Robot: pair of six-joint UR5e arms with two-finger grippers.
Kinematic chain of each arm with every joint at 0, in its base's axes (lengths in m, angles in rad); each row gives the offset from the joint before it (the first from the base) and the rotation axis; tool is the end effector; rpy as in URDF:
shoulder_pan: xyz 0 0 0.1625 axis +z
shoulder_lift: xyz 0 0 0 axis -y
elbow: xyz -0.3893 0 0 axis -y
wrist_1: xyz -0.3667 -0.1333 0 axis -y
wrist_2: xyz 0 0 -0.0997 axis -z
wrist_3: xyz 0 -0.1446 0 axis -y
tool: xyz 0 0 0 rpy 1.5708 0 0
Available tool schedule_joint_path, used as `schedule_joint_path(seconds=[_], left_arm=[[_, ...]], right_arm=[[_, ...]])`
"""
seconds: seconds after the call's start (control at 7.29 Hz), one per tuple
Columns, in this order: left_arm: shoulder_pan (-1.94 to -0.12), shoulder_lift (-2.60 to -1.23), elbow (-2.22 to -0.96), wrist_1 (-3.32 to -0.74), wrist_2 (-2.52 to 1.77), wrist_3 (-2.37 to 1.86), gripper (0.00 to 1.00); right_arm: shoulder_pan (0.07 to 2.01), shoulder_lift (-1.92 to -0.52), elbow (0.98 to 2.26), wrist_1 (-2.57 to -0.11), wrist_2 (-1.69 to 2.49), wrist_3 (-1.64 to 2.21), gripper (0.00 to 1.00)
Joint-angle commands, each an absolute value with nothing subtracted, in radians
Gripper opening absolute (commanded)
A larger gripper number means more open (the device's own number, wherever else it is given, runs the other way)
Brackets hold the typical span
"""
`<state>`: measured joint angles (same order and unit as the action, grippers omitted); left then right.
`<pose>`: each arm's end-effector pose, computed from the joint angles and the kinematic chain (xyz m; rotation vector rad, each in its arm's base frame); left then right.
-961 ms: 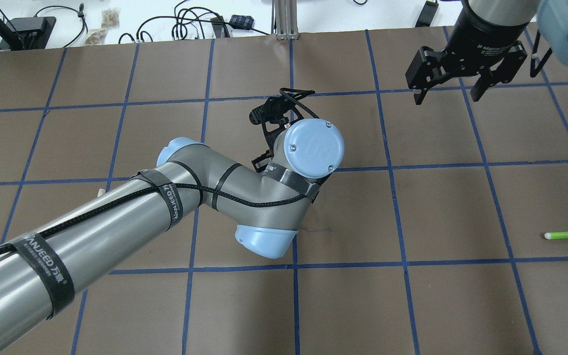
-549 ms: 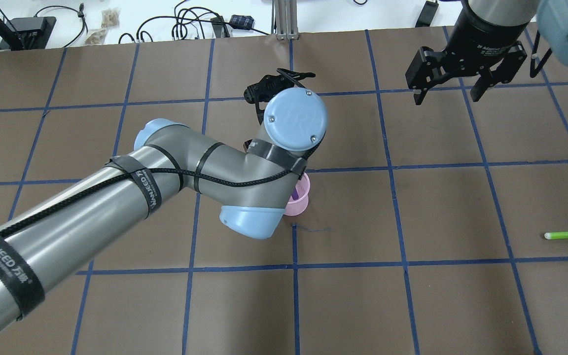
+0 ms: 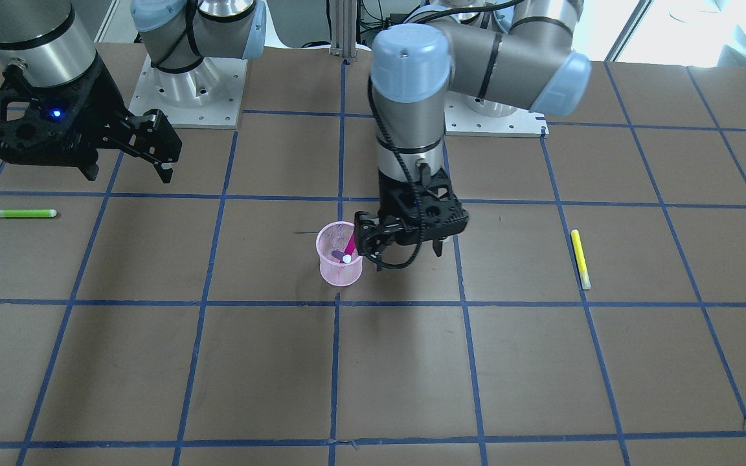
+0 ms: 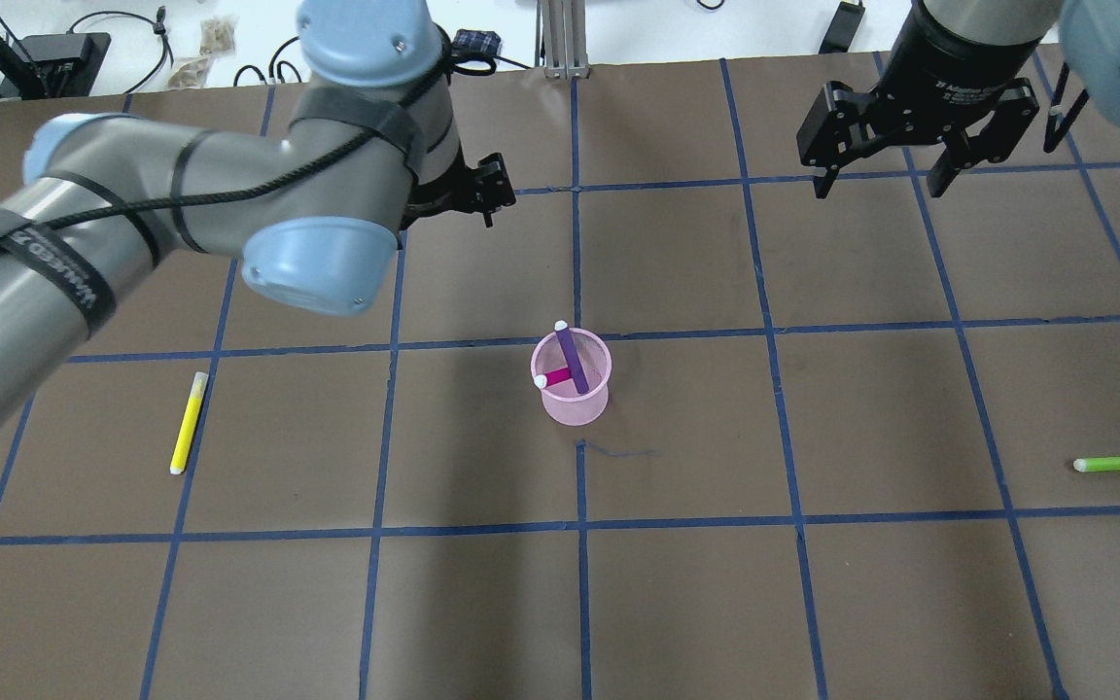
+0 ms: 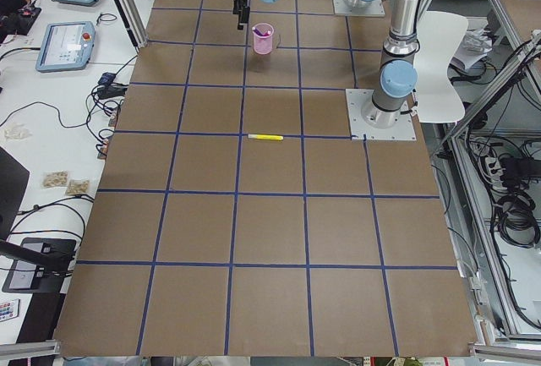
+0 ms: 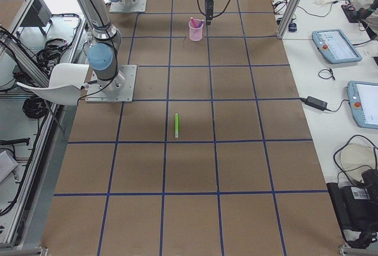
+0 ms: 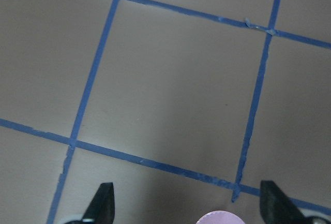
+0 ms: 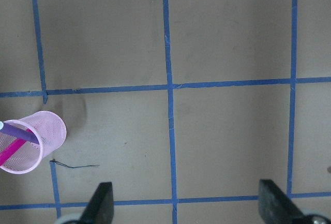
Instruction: Insert purple and pink pens into pink cup
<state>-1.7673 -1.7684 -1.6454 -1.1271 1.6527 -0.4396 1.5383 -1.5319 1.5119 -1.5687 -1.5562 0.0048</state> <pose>-0.2270 -0.5181 0.3206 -0.3872 3.0796 -0.2932 0.1196 -0.4882 0.4161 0.0581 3.1266 -0.0283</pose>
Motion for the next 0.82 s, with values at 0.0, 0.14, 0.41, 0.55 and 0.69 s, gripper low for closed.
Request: schedule_joint_path(seconds=[0.0, 0.14, 0.41, 0.55, 0.69], left_arm=[[-1.564, -1.705, -1.599, -1.343, 1.536, -0.217, 1.00], [-1.518, -1.675, -1.597, -1.408, 1.551, -0.189, 1.00], [-1.490, -1.628, -1.618, -1.486, 1.601, -0.127, 1.00], [-1.497, -1.588, -1.617, -1.515, 1.611, -0.127, 1.00], [-1.500, -1.548, -1.621, -1.555, 1.612, -0.112, 1.00]], right_arm=[[1.539, -1.531, 1.514, -1.589, -1.546, 0.002, 1.00], [1.539, -1.531, 1.520, -1.597, -1.548, 0.002, 1.00], [1.539, -1.531, 1.519, -1.601, -1.558, 0.005, 1.00], [1.539, -1.531, 1.519, -1.601, -1.557, 0.005, 1.00], [1.539, -1.531, 1.519, -1.601, -1.557, 0.005, 1.00]])
